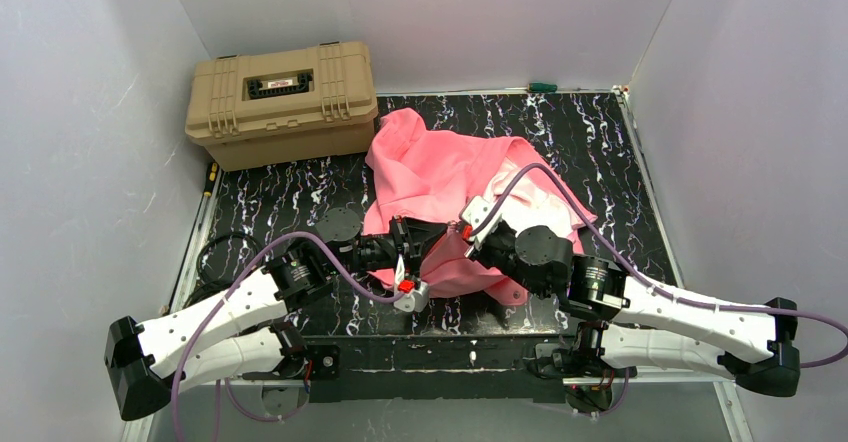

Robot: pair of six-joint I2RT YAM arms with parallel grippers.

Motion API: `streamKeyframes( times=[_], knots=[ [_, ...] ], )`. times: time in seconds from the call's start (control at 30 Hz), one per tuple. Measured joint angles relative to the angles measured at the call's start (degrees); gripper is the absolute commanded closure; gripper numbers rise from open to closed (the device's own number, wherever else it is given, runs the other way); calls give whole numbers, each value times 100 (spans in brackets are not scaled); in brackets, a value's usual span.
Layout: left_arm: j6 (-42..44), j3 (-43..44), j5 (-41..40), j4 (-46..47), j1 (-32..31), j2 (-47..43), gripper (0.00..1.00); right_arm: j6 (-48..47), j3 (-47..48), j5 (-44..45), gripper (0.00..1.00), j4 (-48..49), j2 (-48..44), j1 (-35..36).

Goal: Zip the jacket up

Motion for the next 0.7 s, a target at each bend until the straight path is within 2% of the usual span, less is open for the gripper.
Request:
streamKeyframes(
  times=[0.43,0.7],
  knots=[
    [42,221,249,-680,0,4,100,2,527,-332,99,-719,426,-31],
    [42,221,297,-850,2,-9,100,142,754,-1117,99,-1349,629,-415]
  ],
)
